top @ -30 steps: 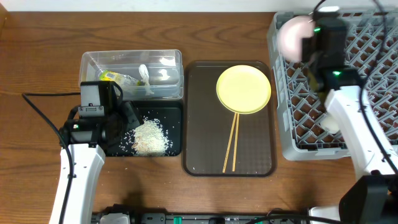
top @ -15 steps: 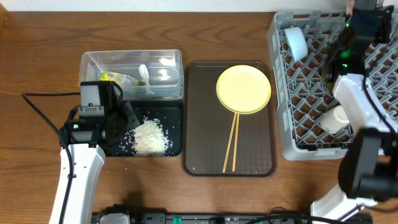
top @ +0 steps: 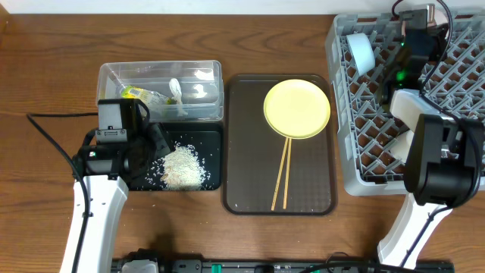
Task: Sort waste into correct bins and load items into the dishwasher rack
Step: 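Lower the pink bowl into the rack's back row and open the right gripper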
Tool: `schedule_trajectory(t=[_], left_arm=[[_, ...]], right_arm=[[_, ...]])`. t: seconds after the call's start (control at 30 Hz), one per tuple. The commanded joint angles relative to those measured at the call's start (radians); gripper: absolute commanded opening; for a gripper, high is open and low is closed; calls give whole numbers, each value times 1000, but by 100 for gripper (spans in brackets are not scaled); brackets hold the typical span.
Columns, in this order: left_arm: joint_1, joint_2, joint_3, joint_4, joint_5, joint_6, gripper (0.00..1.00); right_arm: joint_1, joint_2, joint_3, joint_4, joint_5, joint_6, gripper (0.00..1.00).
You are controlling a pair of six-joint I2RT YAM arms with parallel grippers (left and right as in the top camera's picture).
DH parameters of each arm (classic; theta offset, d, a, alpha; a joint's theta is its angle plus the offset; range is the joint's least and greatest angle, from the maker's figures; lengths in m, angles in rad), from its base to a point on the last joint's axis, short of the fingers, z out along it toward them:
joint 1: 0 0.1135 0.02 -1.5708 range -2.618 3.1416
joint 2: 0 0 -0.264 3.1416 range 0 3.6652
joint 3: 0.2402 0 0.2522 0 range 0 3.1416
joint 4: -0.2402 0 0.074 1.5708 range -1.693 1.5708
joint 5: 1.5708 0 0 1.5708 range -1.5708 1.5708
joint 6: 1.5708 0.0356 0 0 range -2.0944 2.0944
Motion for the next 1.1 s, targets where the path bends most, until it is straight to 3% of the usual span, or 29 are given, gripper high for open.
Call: schedule_trajectory(t=[0.0,0.47,0.83,1.07], left_arm=[[3,6,2,1,-9,18,55],[3,6,2,0,-9,18,55],[3,6,2,-6,-9,18,55],[3,6,2,-9,-9,18,55]], right_arm=[[-3,18,3,13,-11,-14,1],[19,26,3,-47,0,-13,1],[89,25,3,-198,171,195,1],[111,25,3,-201,185,197,1]])
